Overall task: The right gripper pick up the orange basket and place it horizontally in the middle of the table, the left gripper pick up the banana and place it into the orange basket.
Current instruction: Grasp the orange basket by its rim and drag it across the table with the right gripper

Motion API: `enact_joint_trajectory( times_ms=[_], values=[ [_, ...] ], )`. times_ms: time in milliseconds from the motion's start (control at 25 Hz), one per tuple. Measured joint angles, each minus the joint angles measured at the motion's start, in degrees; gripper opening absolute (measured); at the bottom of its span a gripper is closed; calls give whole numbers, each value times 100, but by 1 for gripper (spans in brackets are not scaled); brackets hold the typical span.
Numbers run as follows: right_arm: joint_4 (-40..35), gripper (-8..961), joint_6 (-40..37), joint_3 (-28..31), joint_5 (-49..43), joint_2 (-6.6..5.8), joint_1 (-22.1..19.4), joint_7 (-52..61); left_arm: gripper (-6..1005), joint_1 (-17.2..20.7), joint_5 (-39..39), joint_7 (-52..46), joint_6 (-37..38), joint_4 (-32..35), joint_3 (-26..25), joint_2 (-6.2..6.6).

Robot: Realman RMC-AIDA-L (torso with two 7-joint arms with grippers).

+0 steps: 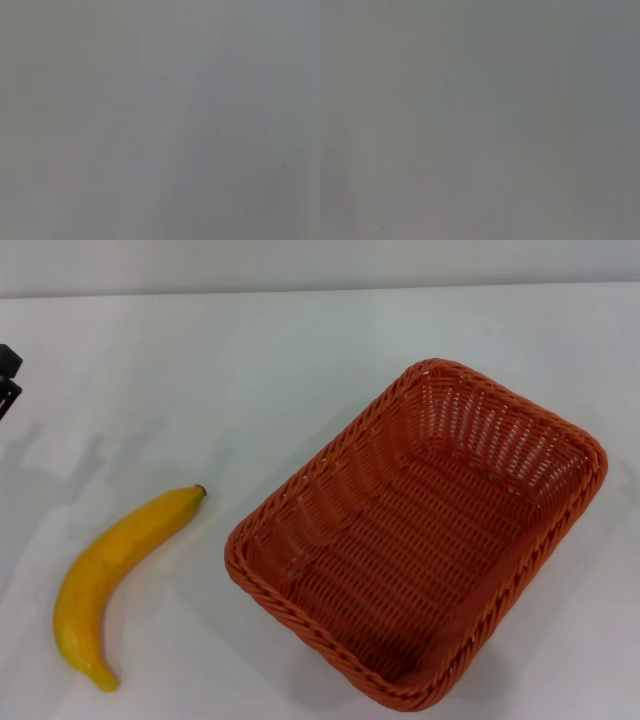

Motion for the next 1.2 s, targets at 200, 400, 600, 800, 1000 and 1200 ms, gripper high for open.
enact_joint_trajectory(
  times_ms=[200,400,600,800,1000,1200],
  values=[
    [-2,854,-3,-2,-14,-40,-1,7,891,-14,24,42,-15,7,9,0],
    [-53,853,-10,-17,-90,-129,22,129,890,-40,80,385,-101,2,17,-6],
    [-955,852,-23,-277,-569,-158,93,961,891,-101,58,330,-72,15,17,-9],
    [-3052,851,-16,-1205,-1245,-190,302,3025,892,-134,51,177,-61,25,15,-9],
    [-4689,850,60,-2185,-2352,-369,819,4946,891,-145,65,90,-100,27,14,-9],
    [-5246,849,601,-3125,-3724,-702,1816,6719,890,-144,77,2,-98,27,17,-8]
  ],
)
